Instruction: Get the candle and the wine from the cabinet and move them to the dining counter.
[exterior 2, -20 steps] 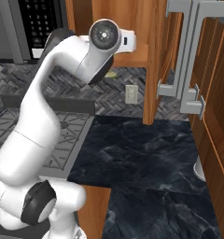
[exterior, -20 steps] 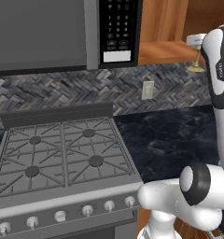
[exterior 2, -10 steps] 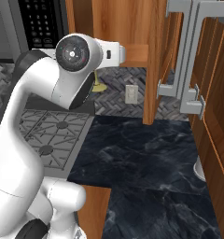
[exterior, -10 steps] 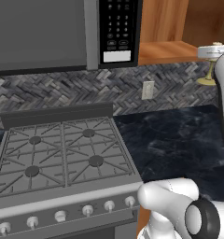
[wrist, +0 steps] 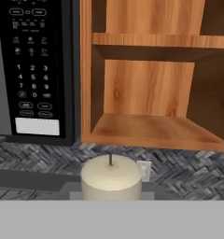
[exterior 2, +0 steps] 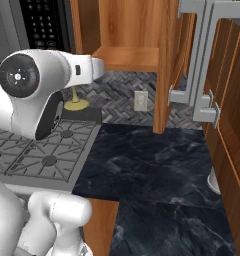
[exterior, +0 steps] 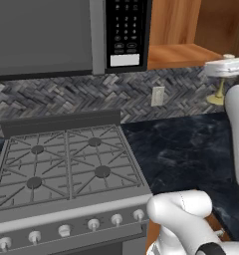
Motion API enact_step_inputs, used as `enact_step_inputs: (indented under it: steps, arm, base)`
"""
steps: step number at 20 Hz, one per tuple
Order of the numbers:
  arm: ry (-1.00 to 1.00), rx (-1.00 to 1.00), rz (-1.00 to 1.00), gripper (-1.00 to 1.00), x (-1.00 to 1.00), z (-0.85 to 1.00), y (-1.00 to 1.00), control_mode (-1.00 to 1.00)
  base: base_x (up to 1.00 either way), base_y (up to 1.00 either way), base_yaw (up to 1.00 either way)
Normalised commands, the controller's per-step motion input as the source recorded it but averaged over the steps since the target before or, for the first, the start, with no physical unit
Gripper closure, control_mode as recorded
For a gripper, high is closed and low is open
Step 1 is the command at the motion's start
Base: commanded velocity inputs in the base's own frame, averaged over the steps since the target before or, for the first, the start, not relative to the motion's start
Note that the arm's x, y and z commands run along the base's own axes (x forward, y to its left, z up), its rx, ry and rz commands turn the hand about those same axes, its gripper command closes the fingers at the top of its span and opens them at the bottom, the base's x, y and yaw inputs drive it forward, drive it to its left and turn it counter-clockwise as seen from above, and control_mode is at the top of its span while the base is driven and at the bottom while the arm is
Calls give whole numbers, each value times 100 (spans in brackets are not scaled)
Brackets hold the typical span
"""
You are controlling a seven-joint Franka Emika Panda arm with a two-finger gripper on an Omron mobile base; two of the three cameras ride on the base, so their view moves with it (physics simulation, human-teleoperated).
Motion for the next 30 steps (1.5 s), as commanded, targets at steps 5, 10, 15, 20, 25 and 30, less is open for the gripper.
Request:
enact_step_inputs:
  steps: [5,10,15,20,25,30]
  arm:
    - [-1,0,0,100,-49,0,34,-100]
    - [-4,0,0,100,-46,-1,25,-100]
    - [2,0,0,100,-29,0,17,-100]
    - [7,0,0,100,-18,0,4,-100]
    - [1,0,0,100,-9,0,1,-100]
    - [0,0,0,100,0,0,0,100]
  base:
    - [0,0,0]
    - [0,0,0]
    - [0,0,0]
    - [0,0,0]
    - [0,0,0]
    - [0,0,0]
